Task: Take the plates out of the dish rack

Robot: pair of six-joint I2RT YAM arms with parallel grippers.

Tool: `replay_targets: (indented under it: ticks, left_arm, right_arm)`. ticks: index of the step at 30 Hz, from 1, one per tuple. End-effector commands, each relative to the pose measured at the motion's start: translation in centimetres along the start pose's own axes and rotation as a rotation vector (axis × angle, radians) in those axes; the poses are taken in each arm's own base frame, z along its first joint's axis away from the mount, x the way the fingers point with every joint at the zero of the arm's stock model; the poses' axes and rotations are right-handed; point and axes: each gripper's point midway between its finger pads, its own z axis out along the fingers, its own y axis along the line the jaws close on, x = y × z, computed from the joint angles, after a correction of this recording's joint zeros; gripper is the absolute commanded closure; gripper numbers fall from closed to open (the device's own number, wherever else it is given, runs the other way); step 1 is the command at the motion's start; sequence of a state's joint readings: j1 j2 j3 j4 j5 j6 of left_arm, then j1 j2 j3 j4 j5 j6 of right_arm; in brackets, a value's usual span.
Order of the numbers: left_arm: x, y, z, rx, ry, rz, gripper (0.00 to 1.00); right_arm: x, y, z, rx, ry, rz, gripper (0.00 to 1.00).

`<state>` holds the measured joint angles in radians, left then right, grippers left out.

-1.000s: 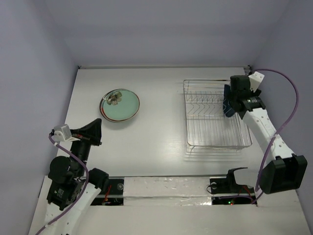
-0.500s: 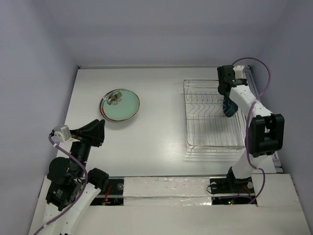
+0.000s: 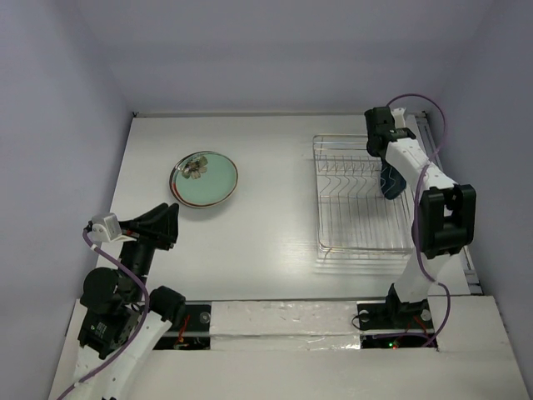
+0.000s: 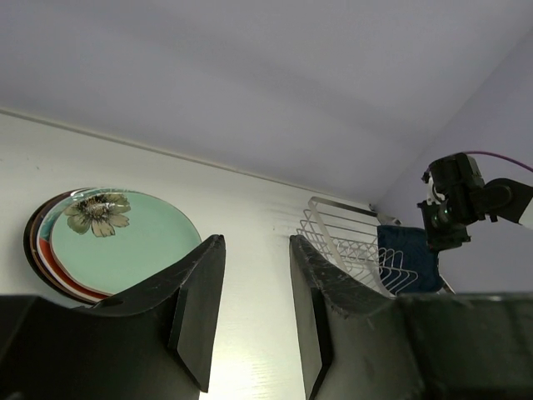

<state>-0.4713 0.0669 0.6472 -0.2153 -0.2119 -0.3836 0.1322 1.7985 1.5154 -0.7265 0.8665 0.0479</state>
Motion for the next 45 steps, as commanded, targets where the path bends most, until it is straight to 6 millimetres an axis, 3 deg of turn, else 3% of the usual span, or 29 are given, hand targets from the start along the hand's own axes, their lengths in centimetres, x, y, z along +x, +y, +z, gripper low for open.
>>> replay_targets:
  ticks: [1,2,5,11,19,31,37,41,43,45]
  left_arm:
    - [-1.1,-0.7,-0.2,0.032,-0.04,-0.013,0.66]
    - [-1.2,-0.7,-0.3,0.034,-0.044,-0.013,0.66]
    - [-1.3,-0.8,-0.4,0.036,-0.048,-0.016,0.66]
    - [-1.4,-0.8,-0.3,0.037,-0.05,-0.014,0.66]
    - [-1.4,-0.8,-0.4,0.038,-0.051,-0.018,0.66]
    - [-1.4,-0.8,-0.4,0.037,-0.049,-0.018,0.65]
    - [-1.3,-0.8,-0.3,0.035,-0.045,-0.018,0.61]
    - [-1.1,-0.7,-0.3,0.032,-0.039,-0.016,0.57]
    - [-1.1,-0.7,-0.3,0.033,-0.04,-0.018,0.55]
    - [-1.0,-0.7,-0.2,0.031,-0.036,-0.018,0.46]
  right_arm:
    - [-1.5,-1.2,0.0,0.043,-0.018,0.008,0.84]
    - [-1.5,-1.4,0.0,0.052,-0.02,0.005,0.92]
    - [-1.8,-1.6,-0.4,0.065,-0.035,0.002,1.0]
    - [-2.6,-2.5,-1.6,0.102,-0.058,-0.037,1.0]
    - [-5.9,-4.1,-5.9,0.074,-0.167,0.002,1.0]
    - [-7.8,-7.4,-10.0,0.075,-0.245,0.122,1.0]
    - [-9.2,-6.9,-13.5,-0.113,-0.336,0.278,1.0]
    - [-9.3,-5.4,-16.0,-0.254,-0.374,0.341,1.0]
    - [-9.6,-4.1,-18.1,-0.365,-0.409,0.359,1.0]
    - [-9.0,-1.4,-22.0,-0.571,-0.446,0.366,1.0]
